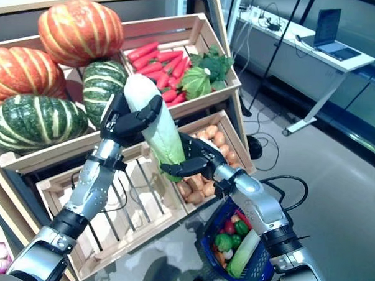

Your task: Put vegetables into the basket

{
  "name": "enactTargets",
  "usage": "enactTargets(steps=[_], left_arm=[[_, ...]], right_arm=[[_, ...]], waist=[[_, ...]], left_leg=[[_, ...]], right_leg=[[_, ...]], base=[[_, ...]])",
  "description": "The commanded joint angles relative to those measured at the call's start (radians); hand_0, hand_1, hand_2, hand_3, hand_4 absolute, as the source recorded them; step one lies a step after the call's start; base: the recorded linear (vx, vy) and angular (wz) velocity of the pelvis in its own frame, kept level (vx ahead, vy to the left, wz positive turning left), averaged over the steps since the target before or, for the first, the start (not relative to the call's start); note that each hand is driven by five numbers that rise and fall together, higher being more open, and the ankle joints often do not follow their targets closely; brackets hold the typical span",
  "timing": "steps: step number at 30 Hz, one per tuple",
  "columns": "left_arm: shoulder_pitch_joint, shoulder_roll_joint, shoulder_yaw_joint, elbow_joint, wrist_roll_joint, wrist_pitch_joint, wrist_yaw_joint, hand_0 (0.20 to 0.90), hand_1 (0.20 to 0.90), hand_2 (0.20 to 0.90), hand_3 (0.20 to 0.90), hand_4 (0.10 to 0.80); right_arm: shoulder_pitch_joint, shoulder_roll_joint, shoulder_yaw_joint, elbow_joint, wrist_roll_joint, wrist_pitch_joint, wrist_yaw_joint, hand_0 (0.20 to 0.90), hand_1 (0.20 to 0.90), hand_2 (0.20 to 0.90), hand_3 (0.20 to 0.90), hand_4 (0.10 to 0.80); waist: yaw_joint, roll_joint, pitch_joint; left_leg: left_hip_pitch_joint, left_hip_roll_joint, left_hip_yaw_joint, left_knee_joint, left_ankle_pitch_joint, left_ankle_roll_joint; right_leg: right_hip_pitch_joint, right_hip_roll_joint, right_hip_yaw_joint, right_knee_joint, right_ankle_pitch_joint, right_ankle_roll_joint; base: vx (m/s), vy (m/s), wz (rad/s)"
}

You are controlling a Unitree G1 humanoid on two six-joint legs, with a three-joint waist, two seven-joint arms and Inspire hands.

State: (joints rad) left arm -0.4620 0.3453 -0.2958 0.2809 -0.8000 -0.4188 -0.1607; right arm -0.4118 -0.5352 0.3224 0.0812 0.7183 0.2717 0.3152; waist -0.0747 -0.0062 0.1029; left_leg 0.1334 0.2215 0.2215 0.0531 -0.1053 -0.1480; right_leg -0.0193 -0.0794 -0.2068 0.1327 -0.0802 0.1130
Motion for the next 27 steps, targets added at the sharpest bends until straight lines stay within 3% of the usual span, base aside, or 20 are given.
enactTargets(steps=[1, 10, 18, 19, 20, 21, 27], left_arm=[[-0.049, -0.013, -0.01, -0.079, 0.002, -0.045, -0.035, 0.3, 0.3, 0.3, 0.3, 0.4], [-0.048, -0.034, -0.083, -0.028, 0.006, 0.006, -0.118, 0.3, 0.3, 0.3, 0.3, 0.4], [-0.043, -0.063, -0.179, -0.009, -0.015, 0.026, -0.156, 0.3, 0.3, 0.3, 0.3, 0.4], [-0.041, -0.066, -0.186, -0.004, -0.021, 0.029, -0.165, 0.3, 0.3, 0.3, 0.3, 0.4], [-0.04, -0.067, -0.192, 0.002, -0.03, 0.029, -0.169, 0.3, 0.3, 0.3, 0.3, 0.4], [-0.038, -0.067, -0.201, 0.008, -0.04, 0.026, -0.18, 0.3, 0.3, 0.3, 0.3, 0.4], [-0.036, -0.075, -0.214, 0.0, -0.05, 0.022, -0.195, 0.3, 0.3, 0.3, 0.3, 0.4]], right_arm=[[-0.178, 0.076, -0.013, -0.064, 0.124, -0.04, 0.068, 0.9, 0.9, 0.9, 0.9, 0.8], [-0.303, 0.05, 0.042, 0.014, 0.192, 0.073, 0.1, 0.9, 0.9, 0.9, 0.9, 0.8], [-0.392, 0.098, 0.079, 0.129, 0.274, 0.114, 0.099, 0.9, 0.9, 0.9, 0.9, 0.8], [-0.405, 0.101, 0.08, 0.149, 0.293, 0.109, 0.092, 0.691, 0.691, 0.691, 0.691, 0.66], [-0.414, 0.105, 0.079, 0.166, 0.308, 0.108, 0.09, 0.385, 0.385, 0.385, 0.385, 0.456], [-0.426, 0.11, 0.077, 0.188, 0.326, 0.113, 0.097, 0.3, 0.3, 0.3, 0.3, 0.4], [-0.435, 0.126, 0.074, 0.272, 0.368, 0.105, 0.069, 0.3, 0.3, 0.3, 0.3, 0.4]], waist=[[0.005, -0.032, -0.103], [0.018, -0.036, -0.116], [0.031, -0.043, -0.121], [0.032, -0.045, -0.122], [0.033, -0.045, -0.122], [0.035, -0.045, -0.122], [0.038, -0.045, -0.125]], left_leg=[[-0.063, -0.131, -0.022, -0.086, 0.091, 0.079], [-0.045, -0.15, -0.037, -0.117, 0.091, 0.09], [-0.041, -0.158, -0.048, -0.122, 0.088, 0.096], [-0.04, -0.158, -0.048, -0.122, 0.087, 0.097], [-0.04, -0.159, -0.047, -0.121, 0.086, 0.097], [-0.04, -0.16, -0.048, -0.12, 0.086, 0.096], [-0.036, -0.161, -0.045, -0.12, 0.084, 0.098]], right_leg=[[0.077, 0.03, 0.039, -0.08, 0.01, -0.024], [0.084, 0.034, 0.05, -0.088, 0.014, -0.027], [0.091, 0.037, 0.062, -0.101, 0.024, -0.029], [0.092, 0.037, 0.064, -0.102, 0.024, -0.03], [0.092, 0.038, 0.066, -0.102, 0.024, -0.03], [0.093, 0.039, 0.068, -0.102, 0.024, -0.03], [0.095, 0.04, 0.076, -0.106, 0.028, -0.031]], base=[[0.046, 0.026, 0.02], [0.045, 0.024, 0.01], [0.039, 0.005, 0.05], [0.0, 0.0, 0.0], [0.0, 0.0, 0.0], [0.0, 0.0, 0.0], [0.0, 0.0, 0.0]])
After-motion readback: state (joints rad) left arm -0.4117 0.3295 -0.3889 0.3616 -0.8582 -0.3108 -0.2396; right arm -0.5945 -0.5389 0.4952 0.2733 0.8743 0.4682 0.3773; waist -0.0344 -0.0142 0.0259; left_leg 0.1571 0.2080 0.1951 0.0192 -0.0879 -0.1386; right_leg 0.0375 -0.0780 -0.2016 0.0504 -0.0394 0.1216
